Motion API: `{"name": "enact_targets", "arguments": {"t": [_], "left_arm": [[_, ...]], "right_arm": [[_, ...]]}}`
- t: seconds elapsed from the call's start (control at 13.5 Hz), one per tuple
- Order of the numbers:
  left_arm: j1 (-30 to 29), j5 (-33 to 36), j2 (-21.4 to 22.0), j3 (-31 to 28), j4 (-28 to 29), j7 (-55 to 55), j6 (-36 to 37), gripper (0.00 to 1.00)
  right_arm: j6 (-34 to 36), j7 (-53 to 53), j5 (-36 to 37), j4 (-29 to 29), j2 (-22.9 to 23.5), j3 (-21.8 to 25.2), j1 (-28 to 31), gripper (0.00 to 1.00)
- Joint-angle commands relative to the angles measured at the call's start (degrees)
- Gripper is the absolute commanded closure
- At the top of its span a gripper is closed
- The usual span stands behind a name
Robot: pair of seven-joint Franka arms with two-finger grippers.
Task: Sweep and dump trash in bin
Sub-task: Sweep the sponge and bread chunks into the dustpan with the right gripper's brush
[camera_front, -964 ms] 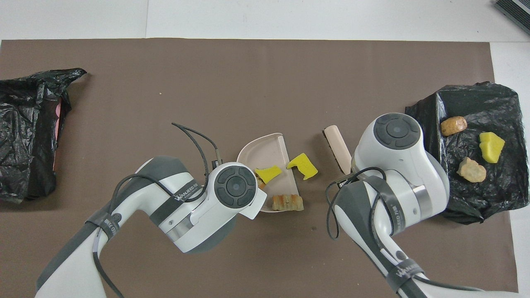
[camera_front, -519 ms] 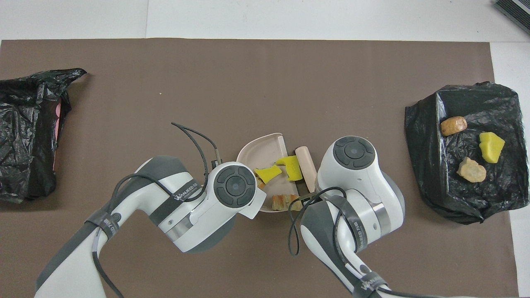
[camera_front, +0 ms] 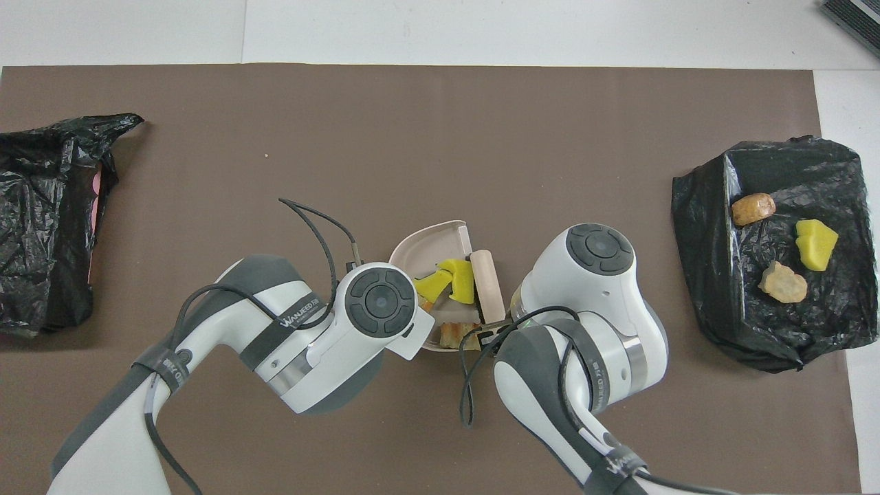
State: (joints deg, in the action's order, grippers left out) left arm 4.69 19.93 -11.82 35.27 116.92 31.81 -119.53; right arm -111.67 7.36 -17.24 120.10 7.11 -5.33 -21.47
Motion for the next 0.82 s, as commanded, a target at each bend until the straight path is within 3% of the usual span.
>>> {"name": "enact_targets", "arguments": {"t": [0.0,0.22,0.44,0.74], "left_arm": [[-1.43,-0.86,1.54,-0.20,1.73,3.35,-1.06,1.00],[-2.04,-0.94,1.10,-0.47,1.73,3.70,-1.94,1.00],[-2.66,-1.03,0.75,-0.47,1.64,5.55,-2.64,1.00],[-2.49,-4.17,1.10,-3.00,0.94,11.42,-2.64,1.00]], "right_arm": [[2.41,0.55,0.53,-1.17,-1.92,0.23,0.20,1.00],[10.31,0.99,9.39,-6.70,-2.28,0.49,0.82,1.00],[11.99,1.61,14.85,-7.94,-2.54,0.49,0.82,1.00],[16.91,9.85,14.96,-8.92,-6.40,-0.12,0.73,1.00]]}}
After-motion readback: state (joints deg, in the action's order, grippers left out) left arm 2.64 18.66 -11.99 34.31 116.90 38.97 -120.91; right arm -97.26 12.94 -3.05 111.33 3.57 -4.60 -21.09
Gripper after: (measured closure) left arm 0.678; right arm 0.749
